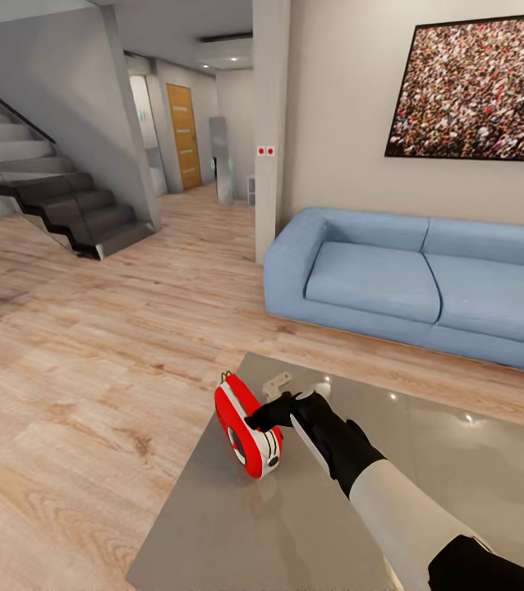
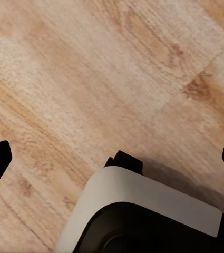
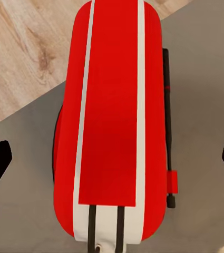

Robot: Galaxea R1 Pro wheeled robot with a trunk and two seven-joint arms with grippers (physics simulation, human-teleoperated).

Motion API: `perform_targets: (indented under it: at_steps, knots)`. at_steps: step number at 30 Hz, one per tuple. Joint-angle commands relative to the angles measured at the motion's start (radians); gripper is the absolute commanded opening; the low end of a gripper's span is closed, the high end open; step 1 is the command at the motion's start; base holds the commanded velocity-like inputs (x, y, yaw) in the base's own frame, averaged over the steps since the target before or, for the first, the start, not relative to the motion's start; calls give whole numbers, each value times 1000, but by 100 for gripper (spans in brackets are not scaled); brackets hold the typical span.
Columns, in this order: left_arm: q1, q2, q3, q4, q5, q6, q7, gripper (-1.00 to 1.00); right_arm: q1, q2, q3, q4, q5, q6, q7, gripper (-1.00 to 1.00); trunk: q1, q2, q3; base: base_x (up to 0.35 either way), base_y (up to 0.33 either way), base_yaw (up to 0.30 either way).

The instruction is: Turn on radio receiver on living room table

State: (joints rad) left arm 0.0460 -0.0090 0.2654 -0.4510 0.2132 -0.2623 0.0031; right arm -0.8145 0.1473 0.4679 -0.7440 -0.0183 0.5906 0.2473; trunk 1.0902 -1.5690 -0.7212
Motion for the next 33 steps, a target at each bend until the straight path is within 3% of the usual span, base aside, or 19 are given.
perform_targets:
  at_steps: [1,33]
  knots:
    - [0,0,0,0,0,0,0,100,0,0,0,0,0,0,0,100,0,0,-2,0,0,0]
    - [0,0,0,0,-3,0,1,100,0,0,0,0,0,0,0,100,0,0,-39,0,0,0]
